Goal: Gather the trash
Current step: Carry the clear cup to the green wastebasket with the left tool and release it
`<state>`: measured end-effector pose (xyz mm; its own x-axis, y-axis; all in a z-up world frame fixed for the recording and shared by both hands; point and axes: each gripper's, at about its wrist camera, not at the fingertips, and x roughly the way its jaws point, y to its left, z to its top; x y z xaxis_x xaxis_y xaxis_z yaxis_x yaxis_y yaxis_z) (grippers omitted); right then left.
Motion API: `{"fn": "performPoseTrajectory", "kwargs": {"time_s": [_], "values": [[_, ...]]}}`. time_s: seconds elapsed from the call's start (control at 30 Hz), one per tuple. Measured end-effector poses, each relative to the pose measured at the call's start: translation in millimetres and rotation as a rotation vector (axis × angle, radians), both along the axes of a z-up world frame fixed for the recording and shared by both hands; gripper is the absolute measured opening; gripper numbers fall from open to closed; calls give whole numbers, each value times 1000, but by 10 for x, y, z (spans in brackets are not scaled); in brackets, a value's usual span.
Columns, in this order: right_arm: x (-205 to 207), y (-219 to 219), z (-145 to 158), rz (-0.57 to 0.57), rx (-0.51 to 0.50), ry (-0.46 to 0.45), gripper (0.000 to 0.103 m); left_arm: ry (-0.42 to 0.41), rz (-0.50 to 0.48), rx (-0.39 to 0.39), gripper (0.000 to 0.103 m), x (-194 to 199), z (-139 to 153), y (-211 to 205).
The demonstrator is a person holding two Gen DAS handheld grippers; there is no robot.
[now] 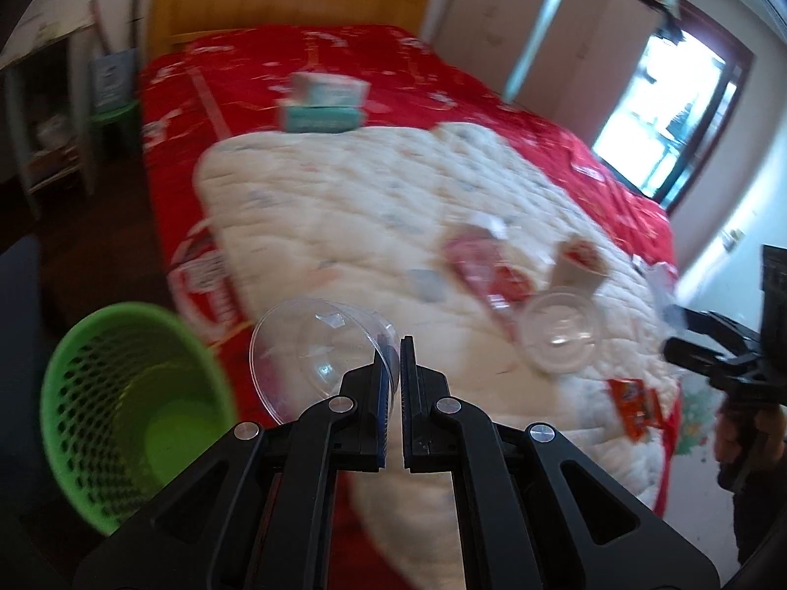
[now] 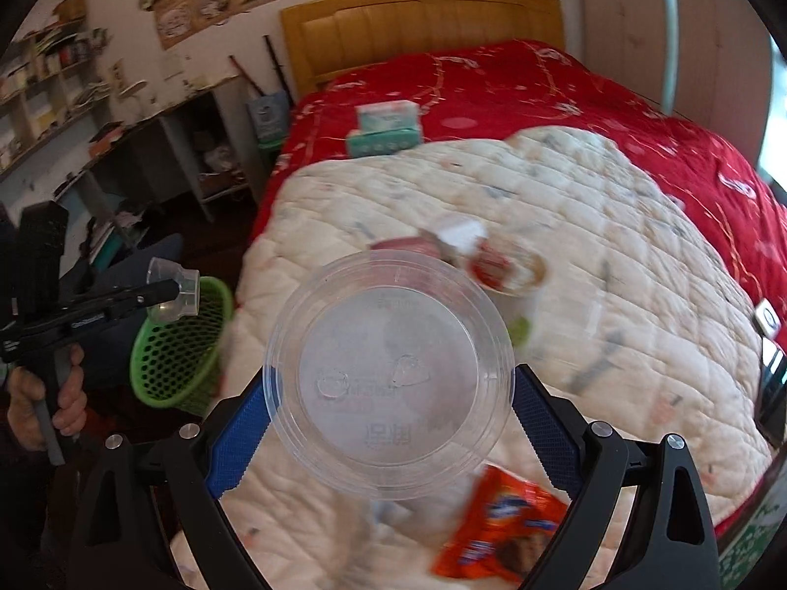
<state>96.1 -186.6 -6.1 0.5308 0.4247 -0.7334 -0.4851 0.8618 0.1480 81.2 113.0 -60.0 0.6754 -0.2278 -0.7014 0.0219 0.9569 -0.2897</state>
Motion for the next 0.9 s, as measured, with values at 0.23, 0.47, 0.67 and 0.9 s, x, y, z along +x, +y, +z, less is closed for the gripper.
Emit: {"fn": "performPoseTrajectory", "kwargs": {"time_s": [0.23, 0.47, 0.67, 0.9], "values": [[-60, 550, 1, 86, 0, 7, 90, 123, 152, 42, 3, -87, -471, 686], [-56, 932, -87, 139, -7, 28, 90, 274, 217, 26, 3, -45, -1109, 1106], [-50, 1173, -172, 171, -18, 47, 90, 376, 243, -11, 3, 10, -1553, 1286], [-45, 1339, -241, 194, -26, 59, 90, 428, 272, -62, 9, -26, -1765, 1404]]}}
